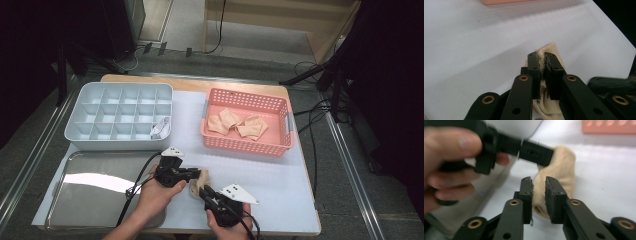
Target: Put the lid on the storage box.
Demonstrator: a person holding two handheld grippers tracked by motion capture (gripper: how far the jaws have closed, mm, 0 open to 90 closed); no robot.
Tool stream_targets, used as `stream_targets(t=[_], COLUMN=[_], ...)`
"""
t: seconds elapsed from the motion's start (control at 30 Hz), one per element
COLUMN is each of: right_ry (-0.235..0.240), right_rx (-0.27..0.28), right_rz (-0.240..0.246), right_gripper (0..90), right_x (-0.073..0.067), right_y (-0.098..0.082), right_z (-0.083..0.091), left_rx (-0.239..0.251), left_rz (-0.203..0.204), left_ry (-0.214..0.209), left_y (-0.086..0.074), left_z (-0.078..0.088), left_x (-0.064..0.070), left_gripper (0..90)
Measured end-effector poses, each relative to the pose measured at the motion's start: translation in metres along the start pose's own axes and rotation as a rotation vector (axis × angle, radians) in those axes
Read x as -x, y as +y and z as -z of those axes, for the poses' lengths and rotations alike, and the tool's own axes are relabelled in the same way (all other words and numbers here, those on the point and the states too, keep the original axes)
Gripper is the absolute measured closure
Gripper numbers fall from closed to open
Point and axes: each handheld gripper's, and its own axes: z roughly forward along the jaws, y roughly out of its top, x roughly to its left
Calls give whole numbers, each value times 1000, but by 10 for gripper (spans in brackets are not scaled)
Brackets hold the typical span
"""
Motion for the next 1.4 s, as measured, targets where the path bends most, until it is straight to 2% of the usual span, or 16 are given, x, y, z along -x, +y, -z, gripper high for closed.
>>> stream_targets(t=[0.03, 0.07, 0.13, 0.23, 0.27, 0.37, 0.5, 0.6, 0.63, 0.73, 0.8, 0.97, 1.07, 1.2, 1.33, 1.4], right_ry=[-20, -35, -65, -61, -62, -80, -98, -108, -105, -100, -99, -113, -116, -108, -110, -104], right_rx=[42, 38, -4, -43, -61, -67, -68, -66, -69, -69, -68, -57, -55, -54, -53, -56], right_rz=[1, 3, 18, 33, 59, 118, 157, 175, 172, 170, 172, 186, 191, 184, 185, 174], right_gripper=[844, 853, 865, 866, 866, 882, 900, 900, 900, 900, 900, 900, 900, 900, 900, 900], right_x=[2, 2, 2, -2, -7, -13, -16, -18, -18, -18, -18, -20, -21, -19, -19, -19], right_y=[4, 4, 1, -6, -11, -14, -17, -18, -19, -20, -19, -22, -23, -22, -23, -23], right_z=[6, 7, 0, -9, -15, -21, -27, -28, -28, -28, -29, -29, -28, -28, -28, -27], left_rx=[2, 2, 3, -2, -1, 10, 14, 46, 73, 59, 33, -8, -14, -28, -41, -48], left_rz=[2, 2, 2, 2, -7, 5, 19, 41, 84, 95, 89, 88, 98, 87, 60, 66], left_ry=[2, 2, 11, 18, 36, 50, 45, 44, 22, 28, 34, 63, 63, 64, 49, 34], left_y=[0, 0, 0, -1, -3, -5, -5, -6, -8, -13, -16, -18, -19, -20, -22, -22], left_z=[0, 0, 1, 1, -1, -4, 0, 8, 16, 16, 12, 1, -1, -4, -7, -8], left_x=[0, 0, -1, -3, -3, -3, -5, -5, -6, -2, -1, -1, -3, -3, 1, 1], left_gripper=[849, 849, 849, 851, 851, 851, 824, 694, 636, 448, 399, 381, 392, 411, 490, 540])
